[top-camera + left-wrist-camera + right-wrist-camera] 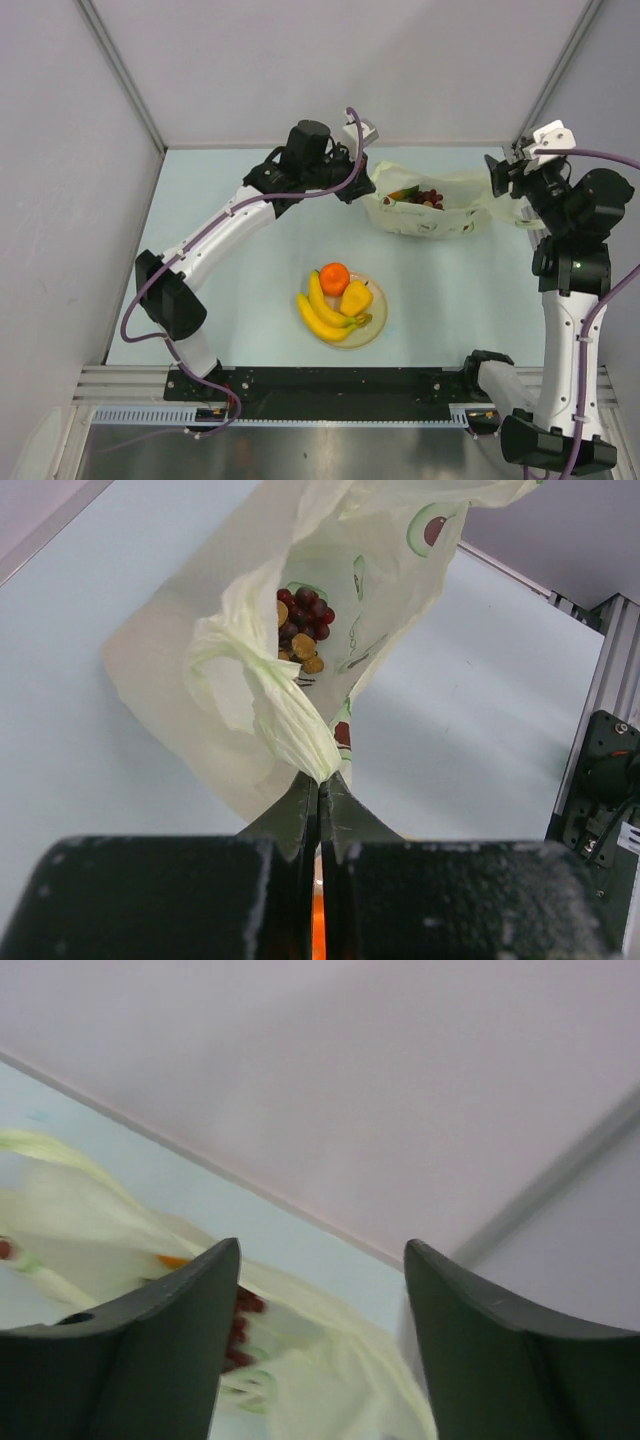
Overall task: Take the fake fruits out of the plastic bag
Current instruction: Adjust the plastic bag at the center of the board, then take out the fake fruit from the plastic bag, then place the fake fruit on the plate.
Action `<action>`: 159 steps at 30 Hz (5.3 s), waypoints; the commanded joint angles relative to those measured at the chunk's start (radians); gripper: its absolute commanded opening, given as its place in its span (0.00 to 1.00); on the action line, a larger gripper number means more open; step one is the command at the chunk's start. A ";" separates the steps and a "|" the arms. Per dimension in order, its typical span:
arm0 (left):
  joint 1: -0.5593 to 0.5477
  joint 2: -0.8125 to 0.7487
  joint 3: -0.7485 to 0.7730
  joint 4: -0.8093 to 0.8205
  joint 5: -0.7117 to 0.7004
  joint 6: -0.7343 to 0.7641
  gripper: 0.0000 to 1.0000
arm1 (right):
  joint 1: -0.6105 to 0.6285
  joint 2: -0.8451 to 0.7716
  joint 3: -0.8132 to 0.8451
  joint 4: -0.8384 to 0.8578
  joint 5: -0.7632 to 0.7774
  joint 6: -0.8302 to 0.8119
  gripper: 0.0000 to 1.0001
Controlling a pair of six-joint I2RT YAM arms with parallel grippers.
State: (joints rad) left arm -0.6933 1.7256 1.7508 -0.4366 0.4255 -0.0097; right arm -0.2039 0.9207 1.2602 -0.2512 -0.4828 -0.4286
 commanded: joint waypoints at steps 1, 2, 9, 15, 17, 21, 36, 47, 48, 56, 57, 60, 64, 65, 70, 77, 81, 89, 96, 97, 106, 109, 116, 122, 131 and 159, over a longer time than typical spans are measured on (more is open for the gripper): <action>0.002 -0.037 0.004 0.010 0.018 -0.024 0.00 | 0.136 0.096 0.031 -0.058 -0.111 0.051 0.57; 0.002 -0.040 0.000 0.010 0.021 -0.024 0.00 | 0.164 0.124 0.031 -0.081 -0.105 0.036 0.53; 0.002 -0.058 -0.025 0.024 -0.001 -0.018 0.00 | 0.233 0.369 -0.027 -0.143 -0.200 -0.035 0.24; 0.002 -0.069 -0.036 0.029 -0.001 -0.013 0.00 | 0.300 0.555 -0.065 -0.113 -0.197 -0.121 0.20; 0.002 -0.080 -0.057 0.024 -0.001 -0.003 0.00 | 0.334 0.589 -0.109 -0.036 -0.123 -0.137 0.23; 0.002 -0.113 -0.111 0.015 -0.004 0.007 0.00 | 0.348 0.578 -0.243 -0.061 -0.022 -0.162 0.22; -0.041 -0.138 -0.168 -0.042 0.039 0.185 0.01 | 0.396 0.530 -0.289 -0.022 -0.051 -0.067 0.21; -0.041 -0.109 -0.093 -0.068 0.041 0.214 0.00 | 0.420 0.831 -0.009 0.004 -0.083 -0.456 0.31; -0.040 -0.107 -0.093 -0.068 0.045 0.214 0.00 | 0.428 0.869 0.011 0.004 -0.073 -0.482 0.33; -0.040 -0.109 -0.085 -0.067 0.044 0.212 0.00 | 0.451 1.020 0.159 0.033 -0.024 -0.688 0.64; -0.040 -0.106 -0.080 -0.065 0.044 0.214 0.00 | 0.454 1.033 0.185 0.033 -0.019 -0.705 0.66; -0.040 -0.098 -0.073 -0.068 0.041 0.218 0.00 | 0.457 1.083 0.221 0.037 0.010 -0.736 0.76; -0.040 -0.089 -0.063 -0.067 0.047 0.214 0.00 | 0.454 1.164 0.338 -0.013 0.056 -0.743 0.78; -0.038 -0.089 -0.063 -0.067 0.053 0.215 0.00 | 0.454 1.191 0.352 -0.014 0.076 -0.742 0.79; -0.038 -0.087 -0.065 -0.068 0.058 0.215 0.00 | 0.452 1.300 0.494 -0.174 0.107 -0.785 0.78; -0.034 -0.074 -0.062 -0.063 0.038 0.212 0.00 | 0.442 1.414 0.720 -0.428 0.112 -0.746 0.62; -0.029 -0.057 -0.065 -0.056 0.018 0.205 0.00 | 0.436 1.279 0.610 -0.352 0.056 -0.699 0.59; -0.022 -0.015 -0.060 -0.030 -0.007 0.183 0.00 | 0.409 0.960 0.411 -0.372 -0.120 -0.540 0.51; -0.017 0.009 -0.057 -0.025 -0.039 0.183 0.00 | 0.376 0.808 0.325 -0.491 -0.253 -0.402 0.49; -0.017 0.011 -0.056 -0.024 -0.047 0.183 0.00 | 0.371 0.791 0.314 -0.499 -0.263 -0.389 0.48; 0.006 0.046 -0.021 -0.021 -0.051 0.152 0.00 | 0.360 0.479 0.217 -0.656 -0.394 -0.289 0.45; 0.017 0.060 -0.001 -0.019 -0.030 0.125 0.00 | 0.431 0.403 0.142 -0.787 -0.378 -0.415 0.44; 0.021 0.054 0.007 -0.024 -0.010 0.108 0.00 | 0.503 0.401 -0.039 -0.744 -0.368 -0.380 0.40; 0.041 0.032 -0.030 -0.017 0.012 0.079 0.00 | 0.561 0.429 -0.079 -0.824 -0.401 -0.500 0.36; 0.044 0.022 -0.039 -0.011 0.038 0.071 0.00 | 0.698 0.334 -0.291 -0.709 -0.179 -1.056 0.35; 0.000 -0.043 -0.125 -0.014 0.030 0.099 0.00 | 0.727 0.280 -0.625 -0.425 -0.252 -1.868 0.47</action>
State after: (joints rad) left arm -0.6876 1.7332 1.6260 -0.4797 0.4335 0.0826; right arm 0.5274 1.2125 0.6495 -0.6575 -0.6704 -1.9694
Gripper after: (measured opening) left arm 0.005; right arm 0.643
